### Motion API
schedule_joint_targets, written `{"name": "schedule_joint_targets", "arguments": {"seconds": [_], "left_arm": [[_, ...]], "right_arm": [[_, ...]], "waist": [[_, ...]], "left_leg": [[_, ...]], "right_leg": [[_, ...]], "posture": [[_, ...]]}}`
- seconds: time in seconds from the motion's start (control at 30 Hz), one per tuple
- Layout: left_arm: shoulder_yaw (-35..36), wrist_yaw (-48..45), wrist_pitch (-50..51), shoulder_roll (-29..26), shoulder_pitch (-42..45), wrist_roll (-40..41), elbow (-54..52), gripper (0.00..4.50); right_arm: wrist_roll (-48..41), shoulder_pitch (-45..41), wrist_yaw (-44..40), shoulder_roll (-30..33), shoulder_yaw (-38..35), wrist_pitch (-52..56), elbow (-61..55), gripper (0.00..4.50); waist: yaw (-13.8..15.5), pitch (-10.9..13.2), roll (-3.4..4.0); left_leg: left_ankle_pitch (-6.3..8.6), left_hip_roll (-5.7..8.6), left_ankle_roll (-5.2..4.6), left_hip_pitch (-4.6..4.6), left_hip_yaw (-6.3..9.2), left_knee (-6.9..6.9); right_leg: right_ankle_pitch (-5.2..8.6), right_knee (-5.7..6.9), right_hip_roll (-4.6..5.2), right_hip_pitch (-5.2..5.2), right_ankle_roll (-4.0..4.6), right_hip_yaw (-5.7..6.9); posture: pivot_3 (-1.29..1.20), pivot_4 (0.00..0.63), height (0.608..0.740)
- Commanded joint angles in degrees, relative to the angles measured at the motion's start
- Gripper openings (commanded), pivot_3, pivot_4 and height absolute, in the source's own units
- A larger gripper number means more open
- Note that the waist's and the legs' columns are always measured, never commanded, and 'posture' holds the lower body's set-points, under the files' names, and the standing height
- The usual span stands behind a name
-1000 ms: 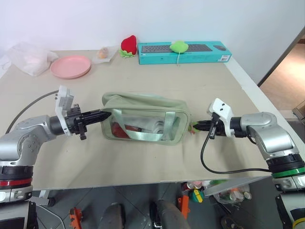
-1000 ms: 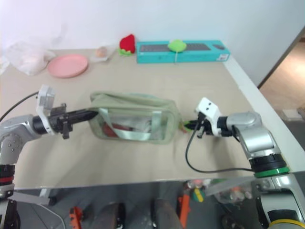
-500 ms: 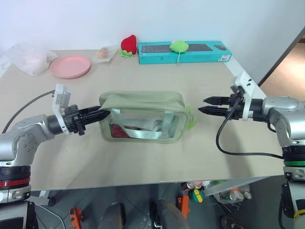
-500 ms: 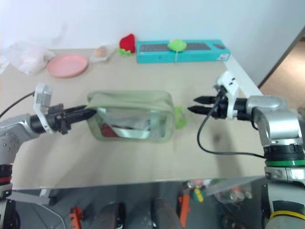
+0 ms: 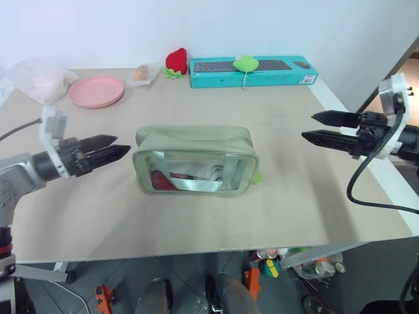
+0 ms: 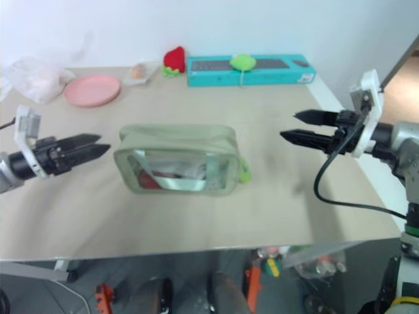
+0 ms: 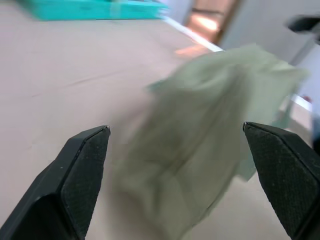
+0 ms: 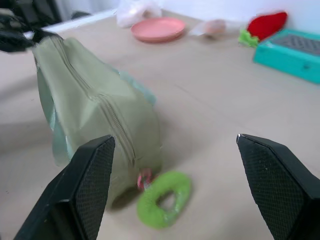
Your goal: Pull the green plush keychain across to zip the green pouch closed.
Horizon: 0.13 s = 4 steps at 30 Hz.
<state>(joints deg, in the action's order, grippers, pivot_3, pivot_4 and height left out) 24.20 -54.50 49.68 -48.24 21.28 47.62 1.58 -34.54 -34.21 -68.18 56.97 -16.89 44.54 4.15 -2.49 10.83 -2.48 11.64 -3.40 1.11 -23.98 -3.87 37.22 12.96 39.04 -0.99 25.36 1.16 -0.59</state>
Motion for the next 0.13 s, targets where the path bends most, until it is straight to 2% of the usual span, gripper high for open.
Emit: {"name": "schedule_joint_targets", "arguments": {"seconds": [0.03,0.13], "left_arm": [[4.84,0.29,-1.41,-1.03,-3.38,0.00,0.43,4.45],[5.80,1.01,-0.81,-0.93,-5.44,0.41,0.11,4.45]], "right_arm": [[-0.02,2.90,0.67,1.60,-3.07,-1.41,-0.19,4.01],[-0.32,4.64,1.34,1.58,-3.68,-1.75,0.24,4.01]], "waist": [[0.01,0.00,0.00],[0.04,0.00,0.00]], "left_leg": [[0.00,-0.01,0.00,-0.02,0.00,0.02],[-0.01,0.03,0.00,-0.02,-0.01,0.06]], "right_leg": [[0.00,0.00,0.00,0.01,0.00,0.01],[-0.02,0.01,0.06,0.00,-0.01,0.02]], "posture": [[0.00,0.150,0.740],[0.00,0.150,0.740]]}}
